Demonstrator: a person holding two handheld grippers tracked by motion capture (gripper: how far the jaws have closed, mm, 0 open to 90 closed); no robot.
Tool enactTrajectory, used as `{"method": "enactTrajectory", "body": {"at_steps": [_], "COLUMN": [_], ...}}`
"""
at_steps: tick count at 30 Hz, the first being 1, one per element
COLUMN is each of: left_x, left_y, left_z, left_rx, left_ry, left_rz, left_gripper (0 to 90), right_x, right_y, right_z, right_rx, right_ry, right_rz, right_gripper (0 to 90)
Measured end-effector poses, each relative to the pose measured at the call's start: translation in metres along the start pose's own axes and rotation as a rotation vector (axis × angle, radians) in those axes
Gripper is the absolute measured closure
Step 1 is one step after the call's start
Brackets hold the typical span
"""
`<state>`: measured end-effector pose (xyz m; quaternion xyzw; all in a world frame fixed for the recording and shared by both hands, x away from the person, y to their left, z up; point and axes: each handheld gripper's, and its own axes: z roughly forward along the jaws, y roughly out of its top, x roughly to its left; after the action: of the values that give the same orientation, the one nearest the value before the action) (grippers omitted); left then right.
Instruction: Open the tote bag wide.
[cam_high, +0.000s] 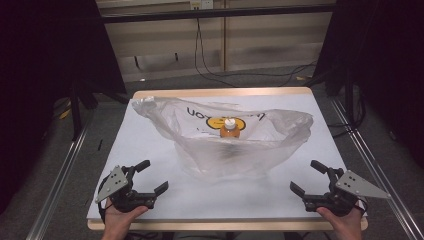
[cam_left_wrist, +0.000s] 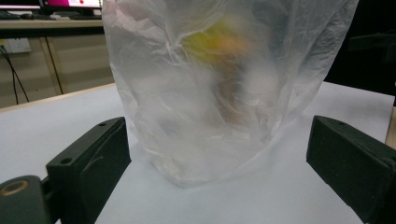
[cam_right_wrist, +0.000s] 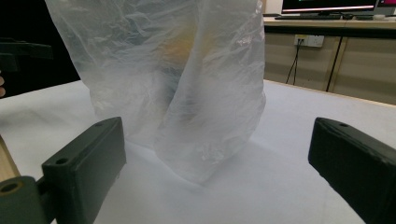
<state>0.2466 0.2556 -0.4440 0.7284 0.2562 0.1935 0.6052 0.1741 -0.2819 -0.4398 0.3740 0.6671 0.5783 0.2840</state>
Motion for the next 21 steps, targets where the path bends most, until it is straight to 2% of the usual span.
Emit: {"method": "enactTrajectory", "body": {"at_steps": [3,4,5,6,7,8,9,10,11,12,13,14,15,16,17,20,21], "left_x": [-0.001,-0.0013,-0.0023,-0.0019,-0.0009,-0.0035,-0.0029,-0.0029,-0.003,-0.0041,-0.0041,-0.0025,-0.0018,-0.0018,-0.0015,-0.0027,-0.0047], "left_y": [-0.0005,-0.0006,-0.001,-0.0009,-0.0012,-0.0012,-0.0016,-0.0016,-0.0016,-0.002,-0.002,-0.0015,-0.0014,-0.0014,-0.0009,0.001,0.0027], "left_z": [-0.0002,0.0,0.0013,0.0009,0.0019,0.0028,0.0036,0.0036,0.0022,0.0025,0.0025,0.0019,0.0019,0.0019,0.0018,0.0028,0.003], "left_rx": [-0.005,0.001,-0.003,0.005,0.009,0.007,0.002,0.002,0.028,0.032,0.032,0.045,0.028,0.028,0.034,0.055,0.076], "left_ry": [0.002,0.006,0.0,-0.001,-0.029,-0.007,-0.035,-0.035,-0.024,-0.033,-0.033,-0.041,-0.057,-0.057,-0.068,-0.088,-0.114], "left_rz": [-0.005,-0.002,-0.017,-0.005,0.003,-0.012,-0.02,-0.02,0.001,-0.018,-0.018,-0.001,-0.034,-0.034,-0.042,-0.033,-0.008], "left_gripper": [15.0,15.0,15.1,19.9,23.4,25.5,28.6,35.2,39.4,42.7,48.6,54.2,56.5,59.8,64.2,71.4,72.1], "right_x": [-0.0001,-0.0001,-0.0003,-0.0006,-0.0003,-0.0006,-0.0003,-0.0003,0.0001,-0.0001,-0.0001,-0.001,-0.0013,-0.0013,-0.0026,-0.0029,-0.0029], "right_y": [0.0002,0.0002,0.0002,0.0001,0.0001,0.0001,-0.0001,-0.0001,-0.0007,-0.001,-0.001,-0.0007,-0.0006,-0.0006,-0.0004,0.0008,0.0017], "right_z": [0.0001,0.0001,0.0007,0.0017,0.0026,0.0034,0.0046,0.0046,0.0061,0.0066,0.0066,0.0069,0.007,0.007,0.007,0.0063,0.0058], "right_rx": [0.009,0.009,0.009,0.017,0.021,0.027,0.035,0.035,0.052,0.053,0.053,0.058,0.059,0.059,0.059,0.054,0.051], "right_ry": [-0.004,-0.004,-0.002,-0.001,0.0,0.008,0.007,0.007,0.028,0.034,0.034,0.049,0.056,0.056,0.068,0.08,0.086], "right_rz": [0.006,0.006,0.005,0.001,0.003,-0.003,-0.007,-0.007,-0.002,-0.005,-0.005,0.012,0.013,0.013,0.016,0.016,0.019], "right_gripper": [6.0,6.0,7.5,9.9,12.8,16.0,18.1,18.1,30.7,33.8,33.8,45.0,47.7,47.7,55.2,66.8,70.9]}}
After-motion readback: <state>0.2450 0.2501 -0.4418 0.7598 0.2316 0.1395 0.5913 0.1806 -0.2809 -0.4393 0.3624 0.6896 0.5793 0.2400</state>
